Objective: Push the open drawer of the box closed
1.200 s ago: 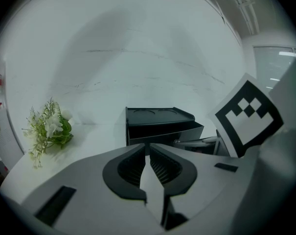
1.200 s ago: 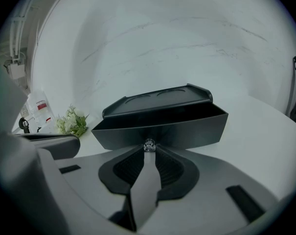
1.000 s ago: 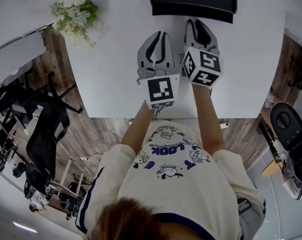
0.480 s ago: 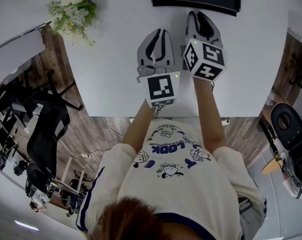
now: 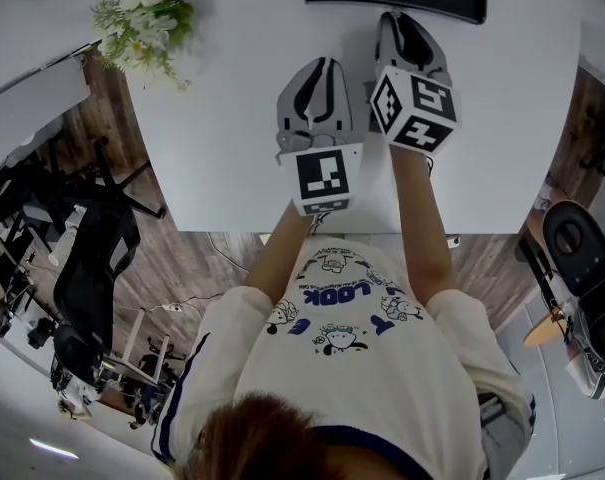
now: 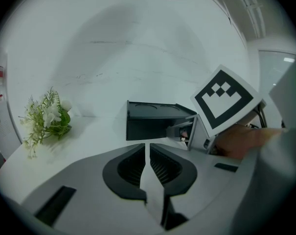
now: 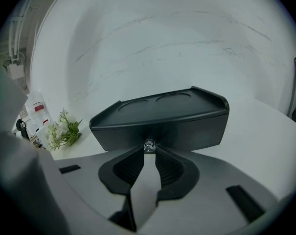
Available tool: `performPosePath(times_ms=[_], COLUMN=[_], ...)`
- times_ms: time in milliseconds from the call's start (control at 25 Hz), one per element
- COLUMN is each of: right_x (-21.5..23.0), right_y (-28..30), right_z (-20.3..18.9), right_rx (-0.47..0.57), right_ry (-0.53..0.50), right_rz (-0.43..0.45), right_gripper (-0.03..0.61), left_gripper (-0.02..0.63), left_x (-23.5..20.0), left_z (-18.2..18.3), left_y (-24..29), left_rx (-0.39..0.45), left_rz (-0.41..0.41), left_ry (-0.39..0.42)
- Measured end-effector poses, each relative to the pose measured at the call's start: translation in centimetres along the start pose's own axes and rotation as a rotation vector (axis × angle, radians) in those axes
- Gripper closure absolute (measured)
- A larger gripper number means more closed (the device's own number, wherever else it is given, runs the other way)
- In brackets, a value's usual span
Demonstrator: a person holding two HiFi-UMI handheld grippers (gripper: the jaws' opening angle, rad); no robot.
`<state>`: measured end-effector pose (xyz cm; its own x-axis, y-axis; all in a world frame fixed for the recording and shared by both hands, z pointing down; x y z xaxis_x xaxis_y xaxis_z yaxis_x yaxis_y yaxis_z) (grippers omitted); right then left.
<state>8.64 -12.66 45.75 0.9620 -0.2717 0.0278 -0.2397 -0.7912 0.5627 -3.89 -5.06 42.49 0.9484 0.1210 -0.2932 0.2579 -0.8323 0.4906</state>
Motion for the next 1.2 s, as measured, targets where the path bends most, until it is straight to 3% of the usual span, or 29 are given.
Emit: performPosePath(times_ms=[400,440,520,640,840,1000,1200], right_x=[0.1,0.1,0.2,0.3,-0.9,-2.4,-3.3], right_y=[0.3,0.3,-0.1,-1.4,-6.5,-10.1,-14.2], right_z=[0.2,0.2,0.3,0.5,1.9,3.2,4.5], right_rx=[0.005,0.012,0.021,0.040,0.162,0.243,0.316], right_ry=[-0.002,0.001,0.009,0.012,-0.045,-0.097,-0.102], right_rz=[0.009,0.012,0.018,-0.005,-0.013,-0.033,-0.042], right_gripper=[0.488,0.479,0.388,0.382,0.428,0.508,0.525], left_gripper=[0.577,0.577,0.577,0.577,0.577,0.577,0.577], left_x=[0.1,0.1,0.3,0.6,1.3,2.1,3.1], left_z=[0.2,0.3,0.6,1.3,3.4,4.9,5.9], left_y=[-0.2,-0.4,-0.7,-1.4,-3.6,-5.5,-8.0], left_rx=[0.008,0.012,0.024,0.046,0.109,0.164,0.214], left_rz=[0.007,0.007,0.005,-0.003,-0.022,-0.047,-0.077], left_ry=[-0.012,-0.013,-0.017,-0.026,-0.067,-0.021,0.011])
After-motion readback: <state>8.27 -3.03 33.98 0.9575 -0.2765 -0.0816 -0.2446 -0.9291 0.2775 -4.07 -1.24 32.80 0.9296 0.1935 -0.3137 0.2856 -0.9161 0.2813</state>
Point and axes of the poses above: the fingertips, and each gripper's own axes: y forward along the fingers, x to its right, z out of its top, the point moved 6 cm from there along -y, backward along the fingers, and after that the axes turned 13 degrees about -y, right-handed, at the moved point
